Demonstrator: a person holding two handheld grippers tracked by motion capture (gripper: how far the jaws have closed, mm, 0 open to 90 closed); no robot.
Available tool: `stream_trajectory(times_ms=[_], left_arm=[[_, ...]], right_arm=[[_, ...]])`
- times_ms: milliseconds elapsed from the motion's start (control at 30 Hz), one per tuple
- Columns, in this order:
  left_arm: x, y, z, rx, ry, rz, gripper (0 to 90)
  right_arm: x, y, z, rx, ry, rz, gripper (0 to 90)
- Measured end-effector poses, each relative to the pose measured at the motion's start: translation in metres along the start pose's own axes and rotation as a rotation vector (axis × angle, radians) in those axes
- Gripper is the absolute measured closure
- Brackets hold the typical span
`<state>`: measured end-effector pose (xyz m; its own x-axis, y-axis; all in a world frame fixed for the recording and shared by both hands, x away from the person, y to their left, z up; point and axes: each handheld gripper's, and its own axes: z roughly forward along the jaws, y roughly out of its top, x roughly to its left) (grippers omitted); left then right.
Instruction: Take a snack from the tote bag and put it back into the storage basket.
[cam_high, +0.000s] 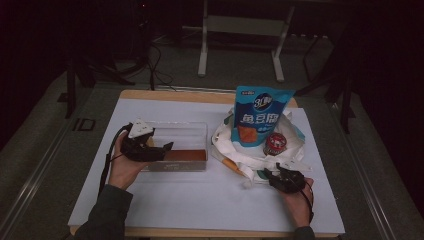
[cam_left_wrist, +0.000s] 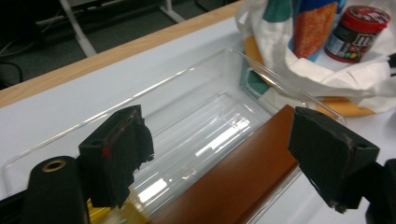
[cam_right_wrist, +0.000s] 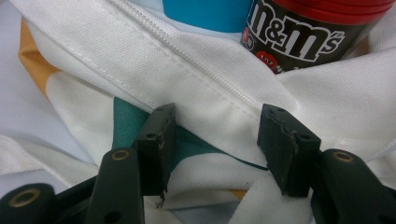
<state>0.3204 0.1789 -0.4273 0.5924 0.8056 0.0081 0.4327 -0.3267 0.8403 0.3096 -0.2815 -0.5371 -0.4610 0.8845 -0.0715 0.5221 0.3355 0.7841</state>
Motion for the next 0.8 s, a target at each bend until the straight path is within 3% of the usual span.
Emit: stream_trajectory(times_ms=[433,600,733,800], left_arm=[[-0.025,0.001,0.013,-0.001,-0.079,0.023,16.2],[-0.035,-0.005,0.021,-0.021,-0.118,0.014,25.9],[-0.045,-0.008,0.023,-0.033,-0.152,0.03,32.4],[-0.051,-0.009,0.024,-0.035,-0.149,0.048,33.8]], right_arm=[[0.003,0.0,0.001,0.001,-0.023,-0.014,47.9],[0.006,0.001,0.002,0.015,-0.048,-0.033,47.4],[0.008,0.002,0.003,0.022,-0.06,-0.046,47.2],[0.008,0.002,0.003,0.021,-0.056,-0.043,47.2]])
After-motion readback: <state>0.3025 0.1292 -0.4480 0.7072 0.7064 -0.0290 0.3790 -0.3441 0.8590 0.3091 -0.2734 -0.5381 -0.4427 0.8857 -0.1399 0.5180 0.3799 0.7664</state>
